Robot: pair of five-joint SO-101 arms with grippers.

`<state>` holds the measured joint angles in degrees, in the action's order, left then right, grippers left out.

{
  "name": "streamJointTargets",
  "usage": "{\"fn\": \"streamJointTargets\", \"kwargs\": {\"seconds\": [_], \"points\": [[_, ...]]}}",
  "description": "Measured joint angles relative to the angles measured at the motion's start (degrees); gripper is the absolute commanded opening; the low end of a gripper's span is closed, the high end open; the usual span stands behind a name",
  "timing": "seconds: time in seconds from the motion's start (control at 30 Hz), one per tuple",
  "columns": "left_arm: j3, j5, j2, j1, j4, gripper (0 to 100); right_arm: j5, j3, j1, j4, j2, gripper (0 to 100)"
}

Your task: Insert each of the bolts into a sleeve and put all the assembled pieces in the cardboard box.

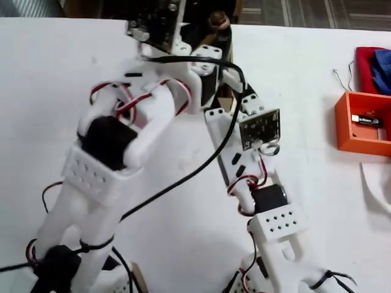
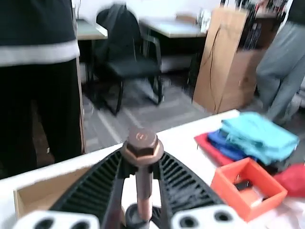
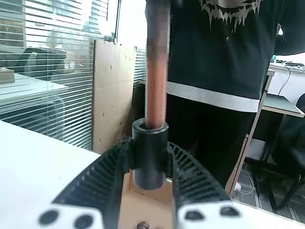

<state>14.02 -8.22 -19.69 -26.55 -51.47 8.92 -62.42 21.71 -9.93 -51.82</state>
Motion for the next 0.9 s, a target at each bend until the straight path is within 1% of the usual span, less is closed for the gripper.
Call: {"fn": "streamJointTargets", "kwargs": {"seconds": [0.2,0.37,0.43,0.77,0.9], "points": [[-0.53,0.0,-0.09,0.0,0.0,3,-0.44,0.0,0.0,0.0,0.09,2.2],[-1.05,-0.09,-0.09,-0.09,1.49,3,-7.03,0.0,-0.53,0.0,0.09,2.2],[-1.05,-0.18,-0.09,-0.09,1.76,3,-8.09,0.0,-1.14,0.0,0.09,2.2],[-1.23,-0.09,-0.09,-0.09,2.2,3,-8.44,0.0,-1.41,0.0,0.09,2.2],[-1.32,-0.18,0.0,-0.09,5.63,3,-8.53,0.09,-1.41,0.0,0.0,2.2]]}}
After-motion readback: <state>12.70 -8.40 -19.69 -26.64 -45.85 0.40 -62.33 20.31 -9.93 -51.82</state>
